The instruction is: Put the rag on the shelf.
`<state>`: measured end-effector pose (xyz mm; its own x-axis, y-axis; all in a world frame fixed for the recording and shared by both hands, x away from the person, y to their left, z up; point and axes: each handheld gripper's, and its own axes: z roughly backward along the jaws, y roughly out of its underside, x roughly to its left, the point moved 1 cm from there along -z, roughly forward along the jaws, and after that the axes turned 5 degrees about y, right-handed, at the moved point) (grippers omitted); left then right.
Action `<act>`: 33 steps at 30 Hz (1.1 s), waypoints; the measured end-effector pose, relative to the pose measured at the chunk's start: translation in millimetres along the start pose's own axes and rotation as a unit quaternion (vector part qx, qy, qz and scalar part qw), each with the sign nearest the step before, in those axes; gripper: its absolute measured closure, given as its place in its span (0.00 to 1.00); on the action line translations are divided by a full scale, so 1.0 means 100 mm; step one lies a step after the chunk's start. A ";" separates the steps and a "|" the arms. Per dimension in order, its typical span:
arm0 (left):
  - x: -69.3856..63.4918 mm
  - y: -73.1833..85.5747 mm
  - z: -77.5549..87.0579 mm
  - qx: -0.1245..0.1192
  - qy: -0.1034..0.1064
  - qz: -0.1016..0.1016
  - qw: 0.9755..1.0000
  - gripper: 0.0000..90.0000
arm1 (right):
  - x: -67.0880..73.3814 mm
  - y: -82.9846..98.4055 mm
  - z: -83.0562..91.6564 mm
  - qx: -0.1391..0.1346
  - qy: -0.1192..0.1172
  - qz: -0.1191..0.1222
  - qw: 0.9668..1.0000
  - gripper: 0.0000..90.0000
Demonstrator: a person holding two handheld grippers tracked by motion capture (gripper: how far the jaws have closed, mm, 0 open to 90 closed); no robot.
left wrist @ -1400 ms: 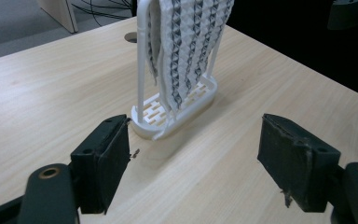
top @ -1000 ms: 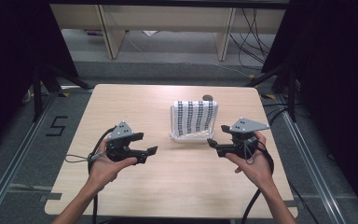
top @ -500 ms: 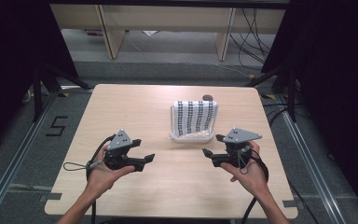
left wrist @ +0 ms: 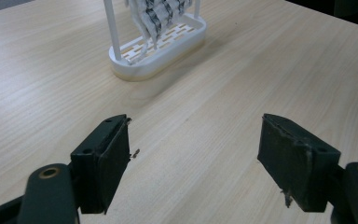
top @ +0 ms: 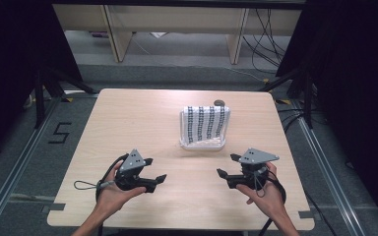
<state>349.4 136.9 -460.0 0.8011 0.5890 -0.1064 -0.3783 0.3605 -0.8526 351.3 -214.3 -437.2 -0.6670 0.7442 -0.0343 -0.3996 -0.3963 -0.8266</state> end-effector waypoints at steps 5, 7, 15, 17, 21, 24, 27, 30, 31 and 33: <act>-0.03 0.08 0.03 0.002 0.004 -0.001 1.000 0.27 | 0.00 0.06 0.00 -0.006 0.001 0.012 1.000 0.32; -0.04 0.12 0.05 -0.001 0.003 0.003 1.000 0.27 | 0.02 0.10 0.00 -0.003 -0.002 0.010 1.000 0.32; -0.06 0.20 0.16 0.000 0.001 0.004 1.000 0.26 | 0.08 0.17 0.00 0.000 -0.007 0.013 1.000 0.32; -0.06 0.21 0.18 -0.001 -0.001 0.000 1.000 0.26 | 0.09 0.19 0.02 0.001 -0.009 0.015 1.000 0.31; -0.10 0.25 0.23 -0.003 0.003 0.001 1.000 0.26 | 0.12 0.21 0.04 0.005 -0.012 0.015 1.000 0.31; -0.12 0.30 0.26 -0.003 0.003 0.001 1.000 0.26 | 0.14 0.26 0.04 0.007 -0.015 0.018 1.000 0.30; -0.14 0.35 0.28 -0.002 0.001 0.000 1.000 0.26 | 0.15 0.31 0.07 0.012 -0.015 0.008 1.000 0.29; -0.15 0.41 0.30 0.012 -0.004 -0.007 1.000 0.26 | 0.15 0.35 0.07 0.013 -0.012 0.011 1.000 0.29; -0.16 0.43 0.30 0.014 -0.003 -0.006 1.000 0.26 | 0.15 0.38 0.06 0.013 -0.014 0.016 1.000 0.29; -0.16 0.47 0.29 0.016 -0.001 -0.005 1.000 0.26 | 0.15 0.41 0.05 0.022 -0.015 0.015 1.000 0.28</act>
<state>305.3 165.6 -483.7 0.8038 0.5870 -0.0965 -0.3853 0.3902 -0.8363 321.3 -222.3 -469.1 -0.6974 0.7155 -0.0423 -0.4055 -0.4426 -0.7998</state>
